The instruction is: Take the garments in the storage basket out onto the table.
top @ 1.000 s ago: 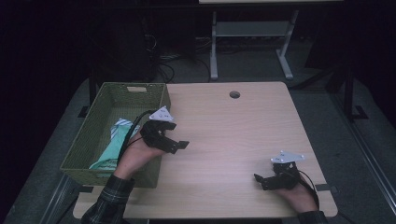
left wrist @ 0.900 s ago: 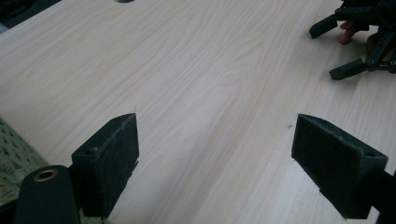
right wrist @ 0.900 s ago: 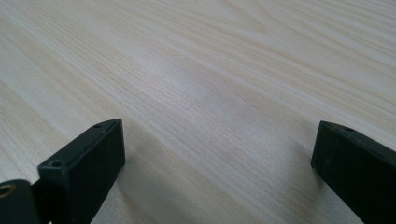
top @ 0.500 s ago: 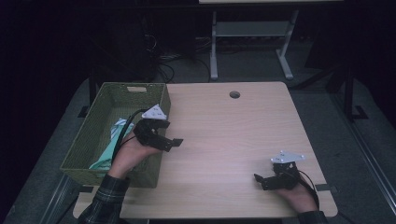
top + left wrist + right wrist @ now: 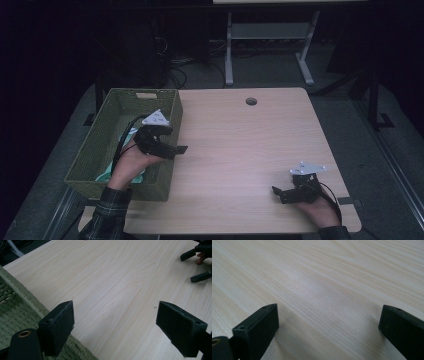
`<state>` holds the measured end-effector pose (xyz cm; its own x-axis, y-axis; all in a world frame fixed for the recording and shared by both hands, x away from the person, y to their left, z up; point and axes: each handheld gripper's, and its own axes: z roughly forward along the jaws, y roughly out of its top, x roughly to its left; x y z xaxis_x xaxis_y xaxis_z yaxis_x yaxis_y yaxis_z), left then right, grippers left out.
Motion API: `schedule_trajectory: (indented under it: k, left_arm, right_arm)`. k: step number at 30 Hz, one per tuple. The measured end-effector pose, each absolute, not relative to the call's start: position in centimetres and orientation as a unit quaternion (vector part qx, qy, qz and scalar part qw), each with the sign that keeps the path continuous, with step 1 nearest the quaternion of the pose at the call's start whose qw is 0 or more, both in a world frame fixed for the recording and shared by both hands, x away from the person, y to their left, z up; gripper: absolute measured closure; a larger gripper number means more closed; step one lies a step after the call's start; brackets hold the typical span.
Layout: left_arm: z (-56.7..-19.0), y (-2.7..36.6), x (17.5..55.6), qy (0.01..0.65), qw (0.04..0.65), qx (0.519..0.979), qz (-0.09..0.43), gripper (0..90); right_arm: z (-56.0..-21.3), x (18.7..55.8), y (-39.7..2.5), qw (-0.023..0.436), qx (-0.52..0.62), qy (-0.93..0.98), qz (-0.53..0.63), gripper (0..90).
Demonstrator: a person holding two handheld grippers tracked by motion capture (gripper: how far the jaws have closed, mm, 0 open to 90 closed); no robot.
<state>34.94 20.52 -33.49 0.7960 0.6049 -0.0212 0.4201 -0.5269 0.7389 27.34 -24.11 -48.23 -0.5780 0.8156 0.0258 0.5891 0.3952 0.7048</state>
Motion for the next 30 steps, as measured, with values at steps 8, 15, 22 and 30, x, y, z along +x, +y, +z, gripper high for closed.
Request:
schedule_trajectory:
  k: [8, 15, 22, 30]
  left_arm:
    - [-33.4, 21.6, 35.1, 0.304, 0.388, 0.861, 0.125, 14.7]
    - [-33.2, 22.5, 35.2, 0.311, 0.389, 0.857, 0.132, 14.7]
    - [-33.0, 23.6, 35.2, 0.319, 0.385, 0.855, 0.140, 14.7]
    - [-33.0, 24.7, 35.2, 0.329, 0.383, 0.851, 0.147, 14.8]
  right_arm:
    - [-48.2, 27.3, -24.1, 0.164, 0.429, 0.819, 0.345, 2.3]
    - [-48.2, 27.3, -24.1, 0.164, 0.429, 0.819, 0.345, 2.4]
    - [-48.2, 27.3, -24.1, 0.164, 0.429, 0.819, 0.344, 2.4]
    - [-48.2, 27.3, -24.1, 0.164, 0.429, 0.819, 0.345, 2.3]
